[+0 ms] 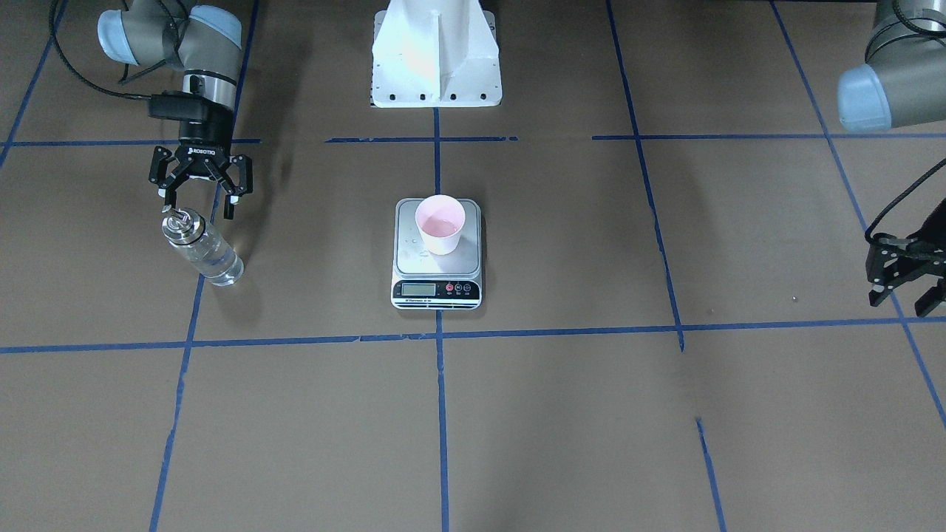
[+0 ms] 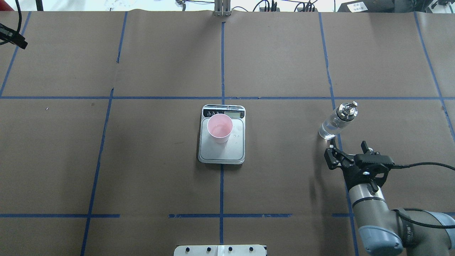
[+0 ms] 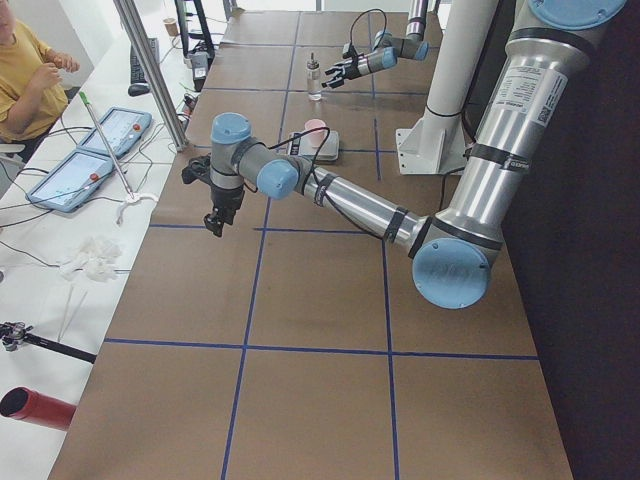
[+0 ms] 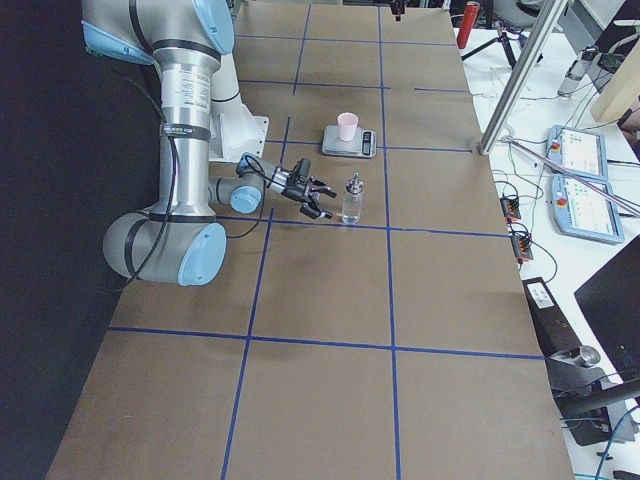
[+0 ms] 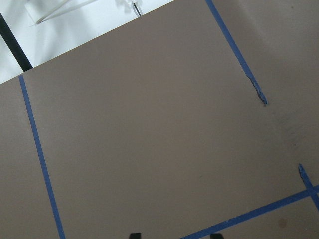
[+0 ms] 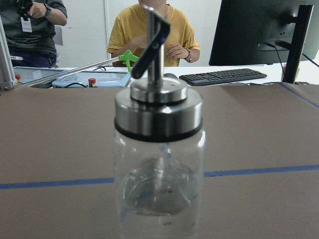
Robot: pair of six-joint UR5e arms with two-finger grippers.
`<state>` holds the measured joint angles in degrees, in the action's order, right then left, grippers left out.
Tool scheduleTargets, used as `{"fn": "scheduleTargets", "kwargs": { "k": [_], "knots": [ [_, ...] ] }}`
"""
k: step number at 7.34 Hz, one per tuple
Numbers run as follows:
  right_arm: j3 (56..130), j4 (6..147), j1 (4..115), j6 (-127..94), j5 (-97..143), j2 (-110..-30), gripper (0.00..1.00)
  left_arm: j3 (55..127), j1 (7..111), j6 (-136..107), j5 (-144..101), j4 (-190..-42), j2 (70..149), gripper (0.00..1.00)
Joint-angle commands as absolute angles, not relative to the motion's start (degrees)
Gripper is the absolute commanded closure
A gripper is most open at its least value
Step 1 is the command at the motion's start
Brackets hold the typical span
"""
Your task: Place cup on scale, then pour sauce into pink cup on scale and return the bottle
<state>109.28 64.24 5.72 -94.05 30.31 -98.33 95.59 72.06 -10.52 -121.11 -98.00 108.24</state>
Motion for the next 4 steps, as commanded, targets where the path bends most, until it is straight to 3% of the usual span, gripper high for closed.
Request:
{"fn": "scheduleTargets", "kwargs": {
  "k": [1,3,4],
  "knots": [
    [109.95,51.94,4.39,-92.74,35.03,-108.84,0.00,95.62,72.07,-10.46,-121.20,-98.00,108.11,0.43],
    [108.47,39.35,5.88,-81.97,40.14,-112.66,0.00,95.62,72.07,-10.55,-121.29,-97.91,108.02,0.43],
    [107.24,37.03,12.50,-77.48,48.95,-112.59,0.00,95.54,72.07,-10.46,-121.38,-97.91,108.02,0.43]
  ]
}}
